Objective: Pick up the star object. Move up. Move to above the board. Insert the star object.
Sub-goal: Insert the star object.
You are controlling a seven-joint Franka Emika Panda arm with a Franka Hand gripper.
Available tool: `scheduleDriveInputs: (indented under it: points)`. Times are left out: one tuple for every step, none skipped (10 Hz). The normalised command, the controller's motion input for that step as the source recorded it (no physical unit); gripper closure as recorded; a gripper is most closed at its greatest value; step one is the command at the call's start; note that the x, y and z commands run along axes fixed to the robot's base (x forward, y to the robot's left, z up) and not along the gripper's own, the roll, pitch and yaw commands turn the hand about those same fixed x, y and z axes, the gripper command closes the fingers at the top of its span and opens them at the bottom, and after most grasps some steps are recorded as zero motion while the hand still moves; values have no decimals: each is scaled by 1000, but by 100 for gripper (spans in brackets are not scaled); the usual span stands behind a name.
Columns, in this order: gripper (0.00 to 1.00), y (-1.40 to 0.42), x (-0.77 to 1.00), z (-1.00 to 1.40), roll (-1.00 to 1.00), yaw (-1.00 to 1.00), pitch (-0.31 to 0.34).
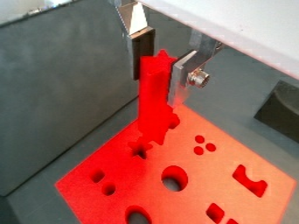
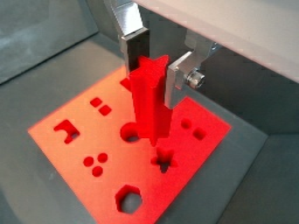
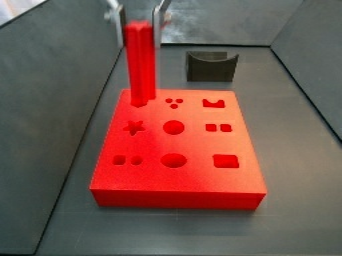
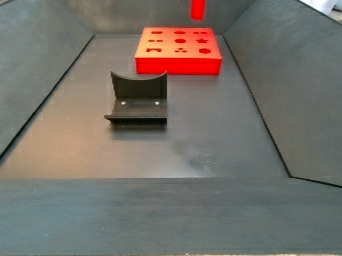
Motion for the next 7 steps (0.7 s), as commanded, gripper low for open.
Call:
scheduleDriveInputs:
  points:
    - [100,-20,-114,-431,140,51,-87]
    - [100,0,0,-20,0,0,0]
    - [100,0,0,-237,74,0,-57]
    - [100,-3,-60,-514,147,0,-156]
    - [100,-17,-71,-609,159,0,-199]
    - [100,-26,-54,-651,150,0,-216]
    - [100,0,-31,-229,36,0,-91]
